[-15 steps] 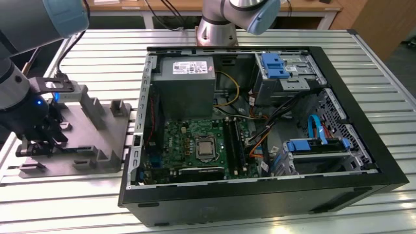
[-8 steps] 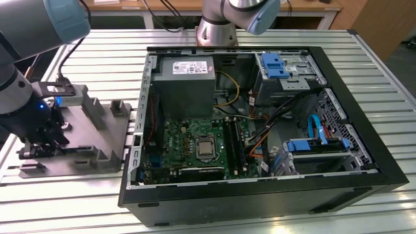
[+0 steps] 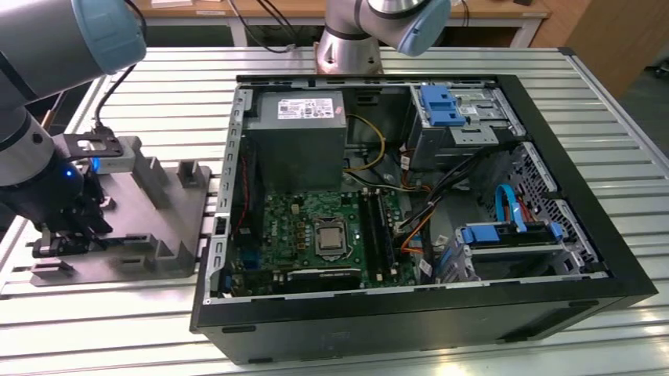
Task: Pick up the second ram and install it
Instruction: 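Pick up the second ram and move it above second insertion slot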
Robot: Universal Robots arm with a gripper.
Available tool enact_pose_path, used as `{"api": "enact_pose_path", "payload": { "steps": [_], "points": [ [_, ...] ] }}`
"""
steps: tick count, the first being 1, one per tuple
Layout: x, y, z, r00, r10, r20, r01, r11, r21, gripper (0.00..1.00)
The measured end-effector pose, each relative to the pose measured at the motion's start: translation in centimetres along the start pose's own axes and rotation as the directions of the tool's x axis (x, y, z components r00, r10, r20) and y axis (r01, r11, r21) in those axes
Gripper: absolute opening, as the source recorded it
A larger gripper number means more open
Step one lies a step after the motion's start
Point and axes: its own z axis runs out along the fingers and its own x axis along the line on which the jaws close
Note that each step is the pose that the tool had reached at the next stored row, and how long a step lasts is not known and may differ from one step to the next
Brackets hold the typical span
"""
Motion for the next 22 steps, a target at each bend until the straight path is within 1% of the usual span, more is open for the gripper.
{"api": "enact_pose_path", "payload": {
  "steps": [3, 5, 6, 7, 8, 22],
  "points": [
    [0.0, 0.0, 0.01, 1.0, 0.0, 0.0, 0.0, 1.0, 0.0001, 0.35],
    [0.0, 0.0, 0.02, 1.0, 0.0, 0.0001, 0.0, 1.0, 0.0001, 0.22],
    [0.0, 0.0, 0.02, 1.0, 0.0, 0.0, 0.0, 1.0, 0.0001, 0.22],
    [0.0, 0.0, 0.02, 1.0, 0.0, 0.0, 0.0, 1.0, 0.0001, 0.16],
    [0.0, 0.0, 0.02, 1.0, 0.0, 0.0001, 0.0, 1.0, 0.0001, 0.14],
    [0.0, 0.0, 0.05, 1.0, 0.0, 0.0, 0.0, 1.0, 0.0001, 0.14]
  ]
}}
